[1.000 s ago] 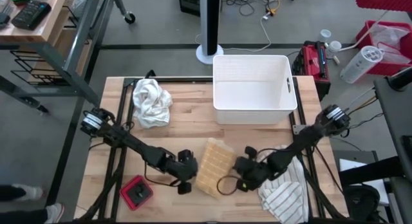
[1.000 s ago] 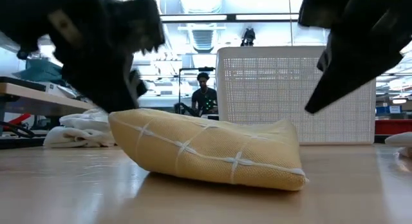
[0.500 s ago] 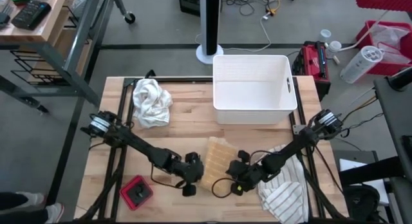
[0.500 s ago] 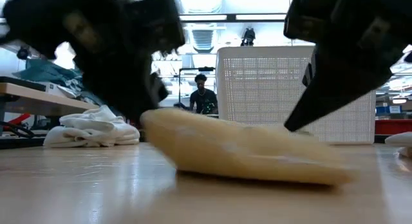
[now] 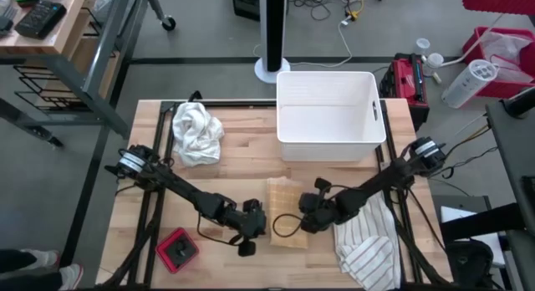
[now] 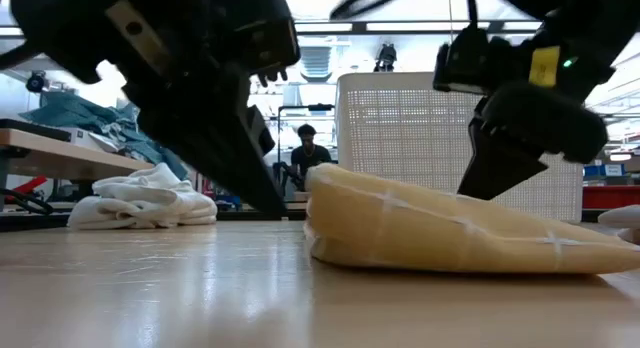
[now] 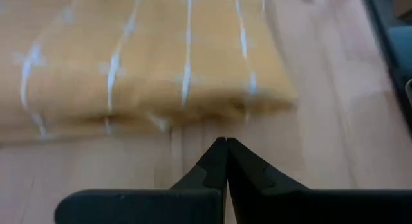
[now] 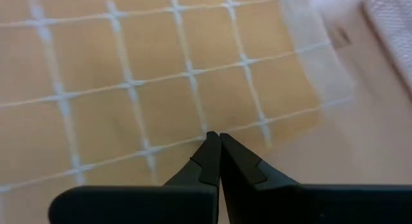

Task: Fold towel
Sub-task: Fold the yellow kitchen towel

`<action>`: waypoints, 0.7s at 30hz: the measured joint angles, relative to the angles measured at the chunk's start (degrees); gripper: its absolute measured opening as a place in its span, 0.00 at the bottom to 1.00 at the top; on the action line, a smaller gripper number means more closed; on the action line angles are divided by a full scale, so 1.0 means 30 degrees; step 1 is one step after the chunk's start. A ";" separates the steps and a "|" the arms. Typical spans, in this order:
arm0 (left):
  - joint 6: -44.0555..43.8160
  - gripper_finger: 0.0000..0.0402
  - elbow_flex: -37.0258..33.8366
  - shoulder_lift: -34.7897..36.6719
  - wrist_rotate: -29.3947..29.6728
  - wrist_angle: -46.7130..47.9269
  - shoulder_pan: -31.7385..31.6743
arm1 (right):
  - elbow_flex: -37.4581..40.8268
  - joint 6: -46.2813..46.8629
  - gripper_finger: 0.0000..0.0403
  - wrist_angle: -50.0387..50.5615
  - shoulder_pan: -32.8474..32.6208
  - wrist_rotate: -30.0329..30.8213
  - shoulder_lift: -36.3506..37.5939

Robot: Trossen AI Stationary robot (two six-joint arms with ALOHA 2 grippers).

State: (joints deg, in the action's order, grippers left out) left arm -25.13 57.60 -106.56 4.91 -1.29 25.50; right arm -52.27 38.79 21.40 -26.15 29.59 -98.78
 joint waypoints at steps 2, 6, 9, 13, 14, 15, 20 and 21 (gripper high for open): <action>-0.0118 0.00 -0.0043 0.0000 0.0005 0.0289 0.0001 | 0.0000 -0.0334 0.00 0.0193 0.0373 0.0011 0.0000; -0.0209 0.00 -0.0079 0.0077 0.0394 0.0695 0.0008 | 0.0007 -0.0454 0.00 0.0485 0.0625 0.0006 0.0371; -0.0004 0.00 -0.0086 0.0349 0.1106 0.0092 0.0015 | 0.0007 -0.0418 0.00 0.0639 0.0589 0.0059 0.1340; 0.1016 0.00 -0.0086 0.0539 0.3173 -0.2247 -0.0095 | 0.0007 0.0290 0.00 0.0794 0.0610 0.0150 0.2612; 0.1318 0.00 -0.0086 0.0527 0.3699 -0.2861 -0.0178 | 0.0005 0.0404 0.00 0.0776 0.0609 0.0143 0.2855; 0.1579 0.00 -0.0085 0.0476 0.4162 -0.3300 -0.0274 | 0.0000 0.0515 0.00 0.0797 0.0603 0.0003 0.3052; 0.1369 0.00 -0.0142 -0.0030 0.5158 -0.2334 -0.0918 | 0.0007 0.1742 0.00 0.1228 0.0603 -0.1003 0.3504; 0.1125 0.00 -0.0170 -0.0162 0.5209 -0.1960 -0.1022 | 0.0007 0.2071 0.00 0.1564 0.0603 -0.1009 0.3501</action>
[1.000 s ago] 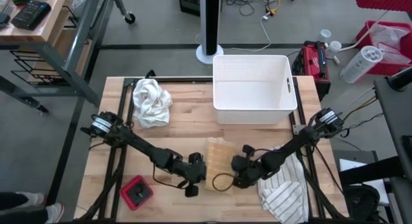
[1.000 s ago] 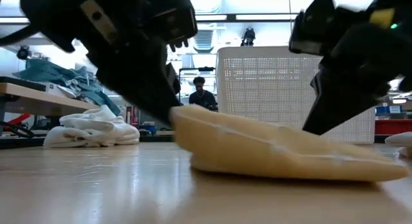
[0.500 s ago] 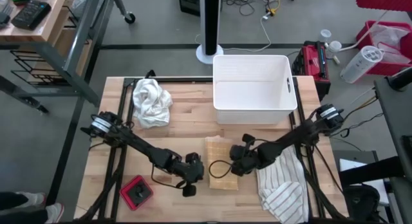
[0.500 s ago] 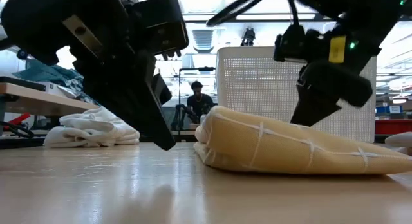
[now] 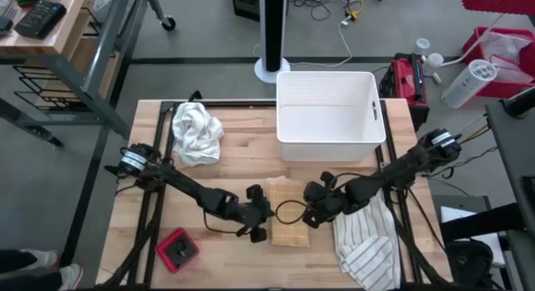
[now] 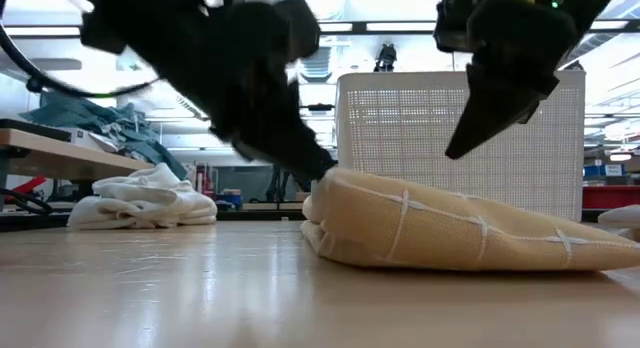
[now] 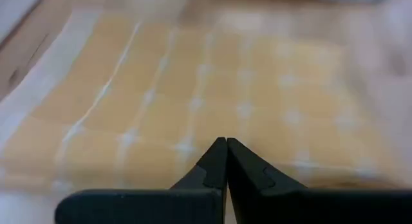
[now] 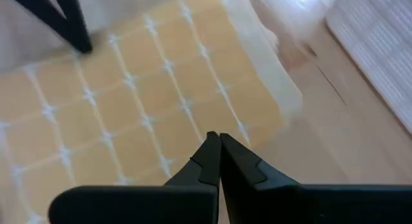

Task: Fold towel
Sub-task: Fold the yellow kitchen towel

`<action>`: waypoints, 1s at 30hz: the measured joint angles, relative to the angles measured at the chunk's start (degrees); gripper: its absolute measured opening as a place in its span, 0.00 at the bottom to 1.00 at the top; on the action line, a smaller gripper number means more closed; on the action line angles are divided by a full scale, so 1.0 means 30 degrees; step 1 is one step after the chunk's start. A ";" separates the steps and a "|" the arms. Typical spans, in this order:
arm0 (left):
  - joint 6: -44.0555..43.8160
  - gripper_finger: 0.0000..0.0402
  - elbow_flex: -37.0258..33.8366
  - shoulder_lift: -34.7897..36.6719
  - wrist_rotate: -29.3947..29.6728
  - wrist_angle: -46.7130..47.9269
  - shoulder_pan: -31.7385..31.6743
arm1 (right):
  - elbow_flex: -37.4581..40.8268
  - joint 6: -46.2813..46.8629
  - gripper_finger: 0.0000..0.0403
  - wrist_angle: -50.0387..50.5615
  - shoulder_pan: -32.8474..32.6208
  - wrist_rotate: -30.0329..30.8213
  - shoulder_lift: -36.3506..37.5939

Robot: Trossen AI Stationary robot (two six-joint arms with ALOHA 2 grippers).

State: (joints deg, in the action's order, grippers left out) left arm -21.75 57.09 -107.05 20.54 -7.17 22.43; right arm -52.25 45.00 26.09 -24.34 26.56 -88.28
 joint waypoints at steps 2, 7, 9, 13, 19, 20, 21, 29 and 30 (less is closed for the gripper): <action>-0.0541 0.00 -0.0008 -0.0385 0.0006 0.0291 -0.0107 | 0.0056 0.1264 0.00 0.0929 0.0000 -0.0004 -0.0146; -0.1495 0.00 -0.0054 -0.1354 -0.0490 0.0161 -0.0085 | 0.0704 0.3291 0.00 0.1621 -0.0130 -0.0168 -0.0601; -0.1816 0.00 0.0020 -0.1593 -0.0633 0.0042 -0.0085 | 0.1024 0.3919 0.00 0.1594 -0.0226 -0.0379 -0.0675; -0.2163 0.00 0.0062 -0.1630 -0.0907 -0.0066 -0.0106 | 0.1217 0.4599 0.00 0.1475 -0.0514 -0.0573 -0.0766; -0.2218 0.00 0.0048 -0.0808 -0.1051 -0.0258 -0.0069 | 0.1209 0.4517 0.00 0.0352 -0.1103 -0.0492 -0.0726; -0.2194 0.00 0.0048 -0.0628 -0.1081 -0.0273 -0.0063 | 0.1209 0.4506 0.00 -0.0133 -0.1201 -0.0399 -0.0726; -0.2184 0.00 0.0048 -0.0527 -0.1101 -0.0305 -0.0056 | 0.1209 0.4484 0.00 -0.0670 -0.1286 -0.0302 -0.0726; -0.0332 0.00 0.0048 -0.0387 -0.4226 -0.3216 0.0104 | 0.1202 0.2770 0.00 -0.4303 -0.0983 0.0615 -0.0863; 0.0050 0.00 0.0048 -0.0444 -0.4728 -0.3370 0.0185 | 0.1202 0.2661 0.00 -0.4384 -0.0862 0.0713 -0.0889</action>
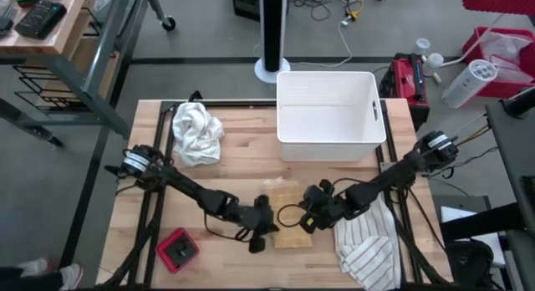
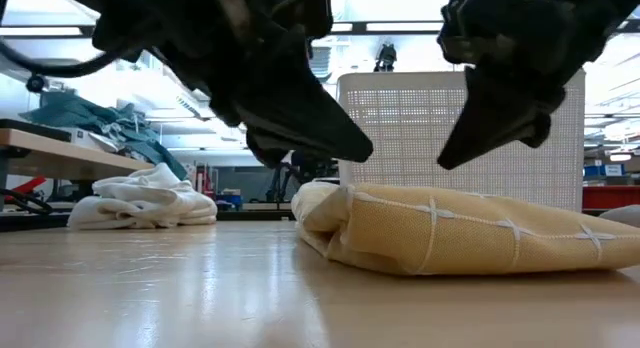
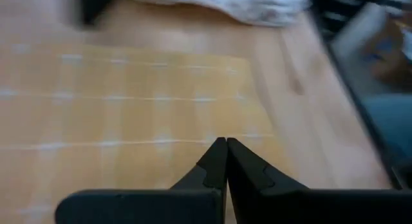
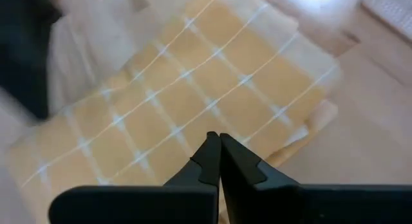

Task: Fold towel
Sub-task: Fold the yellow kitchen towel

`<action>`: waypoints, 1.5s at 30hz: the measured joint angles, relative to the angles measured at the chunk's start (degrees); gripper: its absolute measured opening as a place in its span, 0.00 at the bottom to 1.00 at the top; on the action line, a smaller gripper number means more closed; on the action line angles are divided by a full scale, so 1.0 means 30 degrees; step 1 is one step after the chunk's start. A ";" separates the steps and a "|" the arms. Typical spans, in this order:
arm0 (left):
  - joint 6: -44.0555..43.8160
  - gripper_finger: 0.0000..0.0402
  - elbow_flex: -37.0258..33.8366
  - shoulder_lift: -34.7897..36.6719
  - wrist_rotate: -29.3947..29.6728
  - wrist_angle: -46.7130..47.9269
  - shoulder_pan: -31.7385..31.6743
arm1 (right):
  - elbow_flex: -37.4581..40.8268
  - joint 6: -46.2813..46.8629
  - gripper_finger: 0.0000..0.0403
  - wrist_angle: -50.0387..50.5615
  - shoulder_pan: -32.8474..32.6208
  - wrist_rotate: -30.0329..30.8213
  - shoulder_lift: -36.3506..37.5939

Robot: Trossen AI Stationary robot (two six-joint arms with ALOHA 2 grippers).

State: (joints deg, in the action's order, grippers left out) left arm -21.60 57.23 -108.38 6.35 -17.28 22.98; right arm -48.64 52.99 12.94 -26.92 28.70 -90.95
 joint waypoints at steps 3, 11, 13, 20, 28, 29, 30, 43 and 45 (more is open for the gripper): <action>0.0702 0.00 -0.0015 -0.0343 -0.0129 0.0199 0.0211 | 0.0000 0.0046 0.00 -0.0029 0.0449 0.0628 -0.0229; 0.0259 0.00 0.0094 -0.1986 -0.0368 0.0021 0.0196 | 0.0015 0.0900 0.00 -0.0309 0.1585 0.0903 -0.1918; -0.0043 0.00 0.0182 -0.2331 -0.0565 -0.0181 0.0196 | 0.0015 0.1216 0.00 -0.0264 0.1736 0.0689 -0.2426; -0.0314 0.00 0.0209 -0.2512 -0.0856 -0.0420 0.0218 | 0.0015 0.1838 0.00 0.0165 0.1977 -0.0142 -0.3078; 0.0806 0.00 0.0146 -0.0969 -0.0933 -0.0418 0.0378 | -0.0007 0.1242 0.00 0.0076 0.1876 -0.0222 -0.2069; 0.0952 0.00 0.0146 -0.0850 -0.0914 -0.0359 0.0372 | -0.0007 0.1027 0.00 0.0128 0.1821 -0.0201 -0.1853; 0.1165 0.00 0.0133 -0.0750 -0.0804 -0.0286 0.0371 | -0.0007 0.0890 0.00 0.0106 0.1740 -0.0115 -0.1652; 0.3229 0.00 0.0117 0.0089 0.6292 0.3047 -0.0227 | -0.0015 -0.0157 0.00 -0.0003 0.0976 0.0263 -0.0190; 0.3235 0.00 0.0073 0.0075 0.6633 0.3982 -0.0769 | -0.0015 -0.0035 0.00 -0.0028 0.1070 0.0470 -0.0270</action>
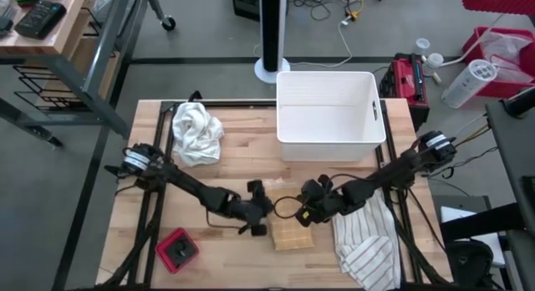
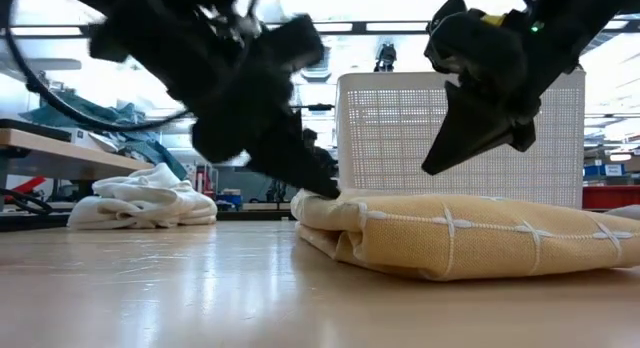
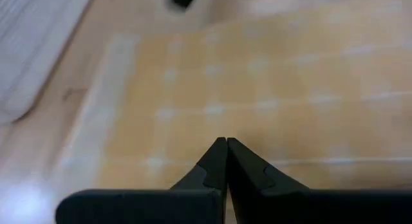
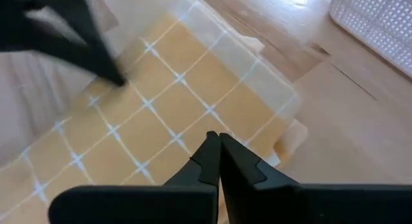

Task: Fold towel
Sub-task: Fold the yellow kitchen towel

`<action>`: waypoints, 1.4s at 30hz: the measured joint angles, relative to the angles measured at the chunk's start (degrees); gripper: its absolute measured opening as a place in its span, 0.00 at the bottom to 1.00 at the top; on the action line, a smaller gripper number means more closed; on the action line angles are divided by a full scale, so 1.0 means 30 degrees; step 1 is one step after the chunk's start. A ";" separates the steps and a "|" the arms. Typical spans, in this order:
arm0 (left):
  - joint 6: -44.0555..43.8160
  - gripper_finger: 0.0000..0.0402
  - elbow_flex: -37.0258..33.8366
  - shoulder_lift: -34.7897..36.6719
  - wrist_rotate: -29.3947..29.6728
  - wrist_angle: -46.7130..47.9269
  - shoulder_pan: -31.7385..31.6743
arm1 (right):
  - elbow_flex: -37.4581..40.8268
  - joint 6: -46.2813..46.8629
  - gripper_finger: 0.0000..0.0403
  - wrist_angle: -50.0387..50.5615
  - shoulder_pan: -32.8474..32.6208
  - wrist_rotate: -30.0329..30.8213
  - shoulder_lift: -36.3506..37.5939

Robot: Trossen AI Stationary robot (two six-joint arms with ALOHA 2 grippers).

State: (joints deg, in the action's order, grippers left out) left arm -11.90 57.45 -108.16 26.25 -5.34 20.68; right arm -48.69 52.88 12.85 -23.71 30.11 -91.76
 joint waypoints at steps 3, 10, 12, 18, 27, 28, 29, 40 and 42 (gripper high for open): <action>-0.0216 0.00 -0.0123 -0.0048 -0.0034 0.0257 -0.0843 | 0.0000 0.0003 0.00 -0.0014 0.0159 0.0000 -0.0335; -0.0652 0.00 -0.0168 -0.0422 -0.1556 0.0114 -0.1868 | 0.0015 0.0356 0.00 -0.0033 0.0368 -0.0037 -0.1081; -0.0712 0.00 -0.0168 -0.0343 -0.1575 0.0115 -0.1838 | 0.0015 0.0305 0.00 0.0016 0.0369 -0.0240 -0.0792; -0.1797 0.00 0.0085 0.0824 -0.3129 -0.0060 -0.1279 | 0.0022 -0.0124 0.00 0.0158 -0.0013 -0.1188 0.1427; -0.2143 0.00 0.0073 0.0227 -0.3654 -0.0717 0.0186 | 0.0036 0.3196 0.02 0.3910 -0.0426 -0.1806 0.3811; -0.2301 0.00 0.0073 -0.0067 -0.3647 -0.0731 0.0190 | 0.0036 0.3406 0.04 0.4224 -0.0431 -0.2224 0.3938; -0.2399 0.00 0.0053 -0.0256 -0.3647 -0.0731 0.0226 | 0.0036 0.3517 0.06 0.4442 -0.0441 -0.2678 0.4044; -0.2783 0.00 0.0087 -0.1675 -0.3891 -0.1572 0.0197 | 0.0927 0.5283 0.41 0.4139 -0.0430 -0.4966 0.3040; -0.2782 0.00 0.0087 -0.1712 -0.3887 -0.1576 0.0186 | 0.1312 0.5880 0.46 0.3539 -0.0419 -0.5191 0.2534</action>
State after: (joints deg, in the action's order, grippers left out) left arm -20.25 57.71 -113.30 14.59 -10.07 21.23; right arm -44.75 70.52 23.47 -24.97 14.53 -84.15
